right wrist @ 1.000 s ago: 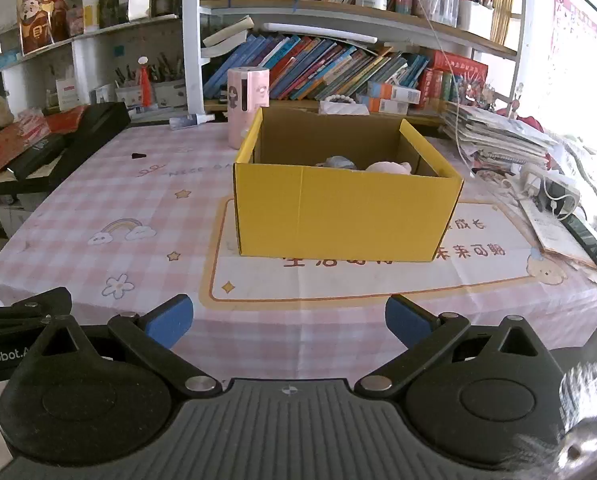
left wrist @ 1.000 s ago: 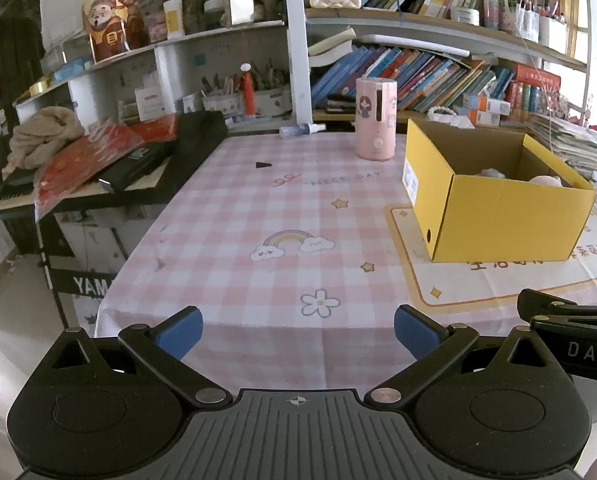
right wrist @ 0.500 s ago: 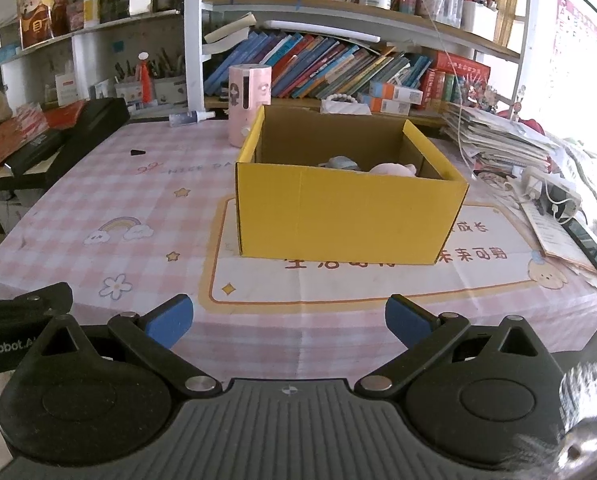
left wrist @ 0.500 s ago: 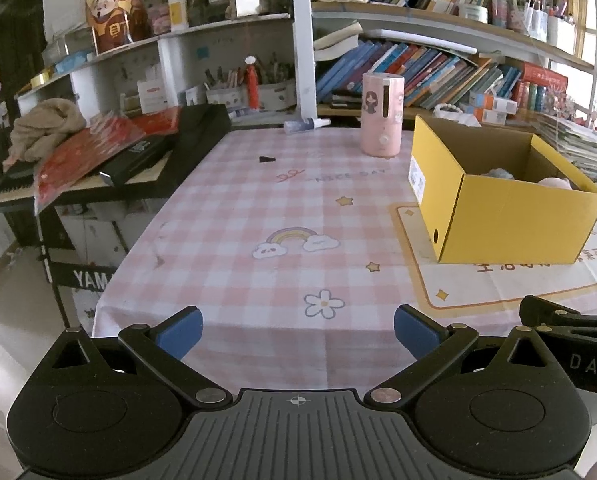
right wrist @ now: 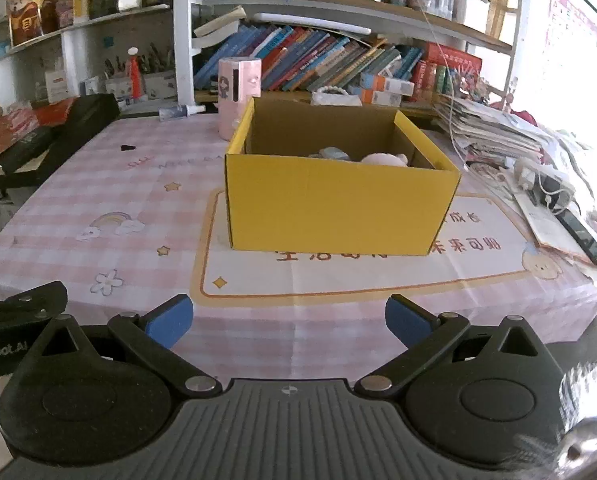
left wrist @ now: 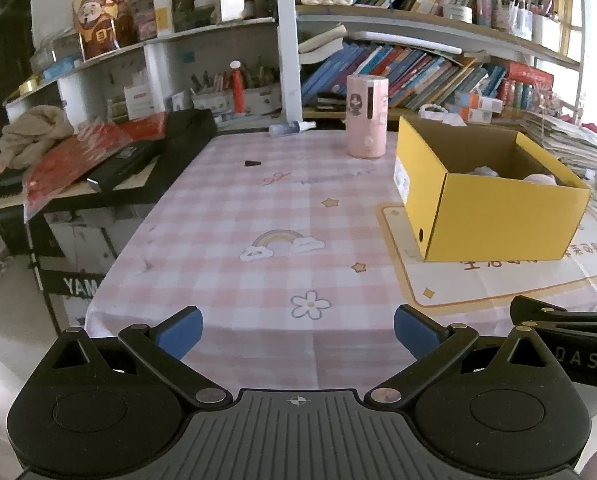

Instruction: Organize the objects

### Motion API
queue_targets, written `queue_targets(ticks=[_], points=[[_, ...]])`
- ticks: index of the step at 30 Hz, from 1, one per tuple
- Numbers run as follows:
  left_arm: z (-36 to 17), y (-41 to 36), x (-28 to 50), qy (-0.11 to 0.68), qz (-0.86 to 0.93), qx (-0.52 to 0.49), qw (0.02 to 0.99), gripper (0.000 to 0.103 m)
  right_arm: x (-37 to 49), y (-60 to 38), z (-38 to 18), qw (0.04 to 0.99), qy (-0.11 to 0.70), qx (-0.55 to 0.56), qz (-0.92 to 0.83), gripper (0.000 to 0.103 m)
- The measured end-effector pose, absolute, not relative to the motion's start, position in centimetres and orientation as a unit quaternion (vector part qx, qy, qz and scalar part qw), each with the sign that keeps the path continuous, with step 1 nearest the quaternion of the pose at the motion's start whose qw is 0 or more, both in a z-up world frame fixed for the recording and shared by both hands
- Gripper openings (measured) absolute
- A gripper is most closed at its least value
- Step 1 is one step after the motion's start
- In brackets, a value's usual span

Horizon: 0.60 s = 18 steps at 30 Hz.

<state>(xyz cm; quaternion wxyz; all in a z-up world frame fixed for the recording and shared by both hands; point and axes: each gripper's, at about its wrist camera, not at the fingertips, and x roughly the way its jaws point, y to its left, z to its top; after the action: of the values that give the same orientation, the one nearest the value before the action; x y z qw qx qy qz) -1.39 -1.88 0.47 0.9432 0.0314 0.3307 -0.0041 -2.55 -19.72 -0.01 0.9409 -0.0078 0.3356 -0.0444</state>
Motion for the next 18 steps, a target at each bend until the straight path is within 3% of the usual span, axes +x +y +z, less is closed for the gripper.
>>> queue_targets(ticks=[18], points=[[0.55, -2.44, -1.34, 0.33, -0.002, 0.035, 0.943, 0.103, -2.78, -19.85, 0.26, 0.943, 0.329, -0.009, -0.047, 0.103]])
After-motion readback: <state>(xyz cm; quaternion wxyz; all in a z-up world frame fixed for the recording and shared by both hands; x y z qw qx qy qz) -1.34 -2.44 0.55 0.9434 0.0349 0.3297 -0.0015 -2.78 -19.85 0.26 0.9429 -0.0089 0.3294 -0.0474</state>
